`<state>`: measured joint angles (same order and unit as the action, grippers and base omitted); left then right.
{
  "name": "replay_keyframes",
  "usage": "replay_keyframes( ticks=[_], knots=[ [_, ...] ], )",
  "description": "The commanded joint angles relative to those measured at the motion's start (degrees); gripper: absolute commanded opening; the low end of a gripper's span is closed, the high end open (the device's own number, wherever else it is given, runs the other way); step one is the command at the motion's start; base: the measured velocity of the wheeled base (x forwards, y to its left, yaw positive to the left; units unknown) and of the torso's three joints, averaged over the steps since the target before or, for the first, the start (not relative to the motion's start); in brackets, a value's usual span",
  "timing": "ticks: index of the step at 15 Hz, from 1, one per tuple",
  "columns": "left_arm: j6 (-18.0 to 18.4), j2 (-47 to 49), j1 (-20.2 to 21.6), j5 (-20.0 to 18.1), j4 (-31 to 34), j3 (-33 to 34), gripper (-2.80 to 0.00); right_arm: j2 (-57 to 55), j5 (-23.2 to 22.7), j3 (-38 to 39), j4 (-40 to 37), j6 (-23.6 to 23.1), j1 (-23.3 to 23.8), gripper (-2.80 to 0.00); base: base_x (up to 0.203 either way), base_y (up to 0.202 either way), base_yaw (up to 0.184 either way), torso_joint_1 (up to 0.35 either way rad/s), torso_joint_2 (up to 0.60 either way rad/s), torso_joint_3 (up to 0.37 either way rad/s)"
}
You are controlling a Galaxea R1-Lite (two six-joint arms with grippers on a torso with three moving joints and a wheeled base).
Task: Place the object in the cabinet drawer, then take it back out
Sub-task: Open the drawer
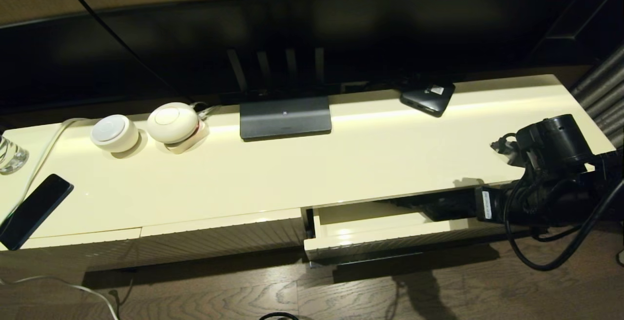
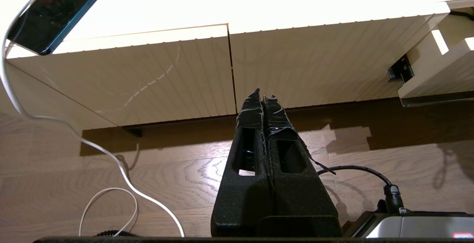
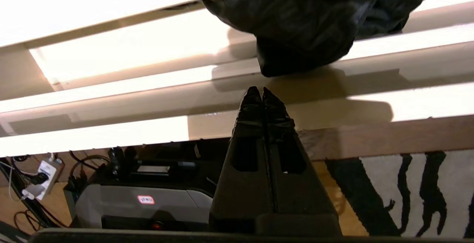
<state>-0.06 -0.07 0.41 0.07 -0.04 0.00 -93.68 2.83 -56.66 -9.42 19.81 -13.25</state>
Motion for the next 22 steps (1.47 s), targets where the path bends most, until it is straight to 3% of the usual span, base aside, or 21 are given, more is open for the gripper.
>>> replay_keyframes(
  ticks=[1,22],
  knots=[
    [0.0,0.1,0.0,0.0,0.0,0.2,-2.8,-0.5,0.0,0.8,0.5,0.1,0.0,-2.8,0.0,0.0,0.0,0.0,0.0,0.0],
    [0.0,0.1,0.0,0.0,0.0,0.2,-2.8,4.5,0.0,3.9,1.7,-2.9,0.0,-2.8,0.0,0.0,0.0,0.0,0.0,0.0]
  ],
)
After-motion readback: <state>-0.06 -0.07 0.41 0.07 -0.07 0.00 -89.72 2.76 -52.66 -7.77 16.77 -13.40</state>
